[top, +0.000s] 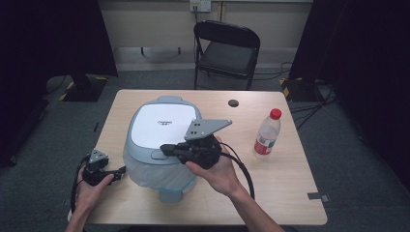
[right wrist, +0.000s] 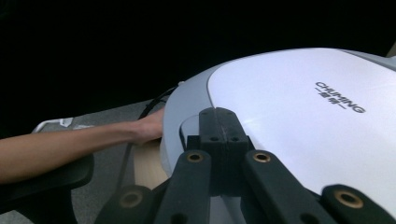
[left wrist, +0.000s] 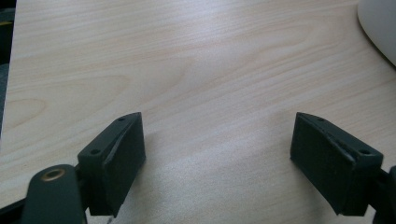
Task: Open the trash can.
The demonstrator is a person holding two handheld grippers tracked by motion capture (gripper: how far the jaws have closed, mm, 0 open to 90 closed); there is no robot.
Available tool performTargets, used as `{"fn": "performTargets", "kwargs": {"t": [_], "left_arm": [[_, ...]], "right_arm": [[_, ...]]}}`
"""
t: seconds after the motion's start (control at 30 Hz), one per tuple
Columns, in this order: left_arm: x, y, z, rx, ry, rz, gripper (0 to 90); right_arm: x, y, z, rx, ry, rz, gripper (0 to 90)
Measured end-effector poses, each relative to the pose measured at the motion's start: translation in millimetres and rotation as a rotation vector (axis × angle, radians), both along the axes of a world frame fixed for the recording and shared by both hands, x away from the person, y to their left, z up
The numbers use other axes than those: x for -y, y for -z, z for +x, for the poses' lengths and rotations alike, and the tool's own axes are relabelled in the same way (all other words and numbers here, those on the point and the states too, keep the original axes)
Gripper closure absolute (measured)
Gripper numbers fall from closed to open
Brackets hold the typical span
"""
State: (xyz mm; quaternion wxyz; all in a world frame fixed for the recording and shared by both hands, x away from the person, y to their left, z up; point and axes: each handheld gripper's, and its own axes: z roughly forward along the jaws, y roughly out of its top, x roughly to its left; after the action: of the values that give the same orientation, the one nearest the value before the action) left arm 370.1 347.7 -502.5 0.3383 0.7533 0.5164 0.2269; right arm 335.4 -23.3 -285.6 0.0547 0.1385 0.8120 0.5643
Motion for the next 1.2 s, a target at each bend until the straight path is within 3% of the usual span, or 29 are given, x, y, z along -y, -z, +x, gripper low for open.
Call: {"fn": "performTargets", "kwargs": {"t": [0.23,0.6,0.7,0.8,1.2], "left_arm": [[0.0,0.0,0.0,0.0,0.0,0.0,17.4],[-0.2,0.0,0.3,-0.001,-0.01,-0.002,17.5],[-0.2,0.0,0.3,-0.001,-0.011,-0.003,17.5],[-0.2,0.0,0.4,-0.001,-0.01,-0.002,17.5],[0.2,-0.1,0.1,0.0,-0.018,0.003,17.0]], "right_arm": [[0.2,2.1,1.5,-0.037,-0.017,0.017,90.0],[-0.3,1.7,0.6,-0.036,-0.017,0.003,90.0],[1.7,3.3,2.1,-0.018,-0.033,0.022,90.0],[5.1,5.9,3.9,-0.031,-0.046,0.048,90.0],[36.7,7.5,5.6,-0.018,0.05,0.071,82.3]]}}
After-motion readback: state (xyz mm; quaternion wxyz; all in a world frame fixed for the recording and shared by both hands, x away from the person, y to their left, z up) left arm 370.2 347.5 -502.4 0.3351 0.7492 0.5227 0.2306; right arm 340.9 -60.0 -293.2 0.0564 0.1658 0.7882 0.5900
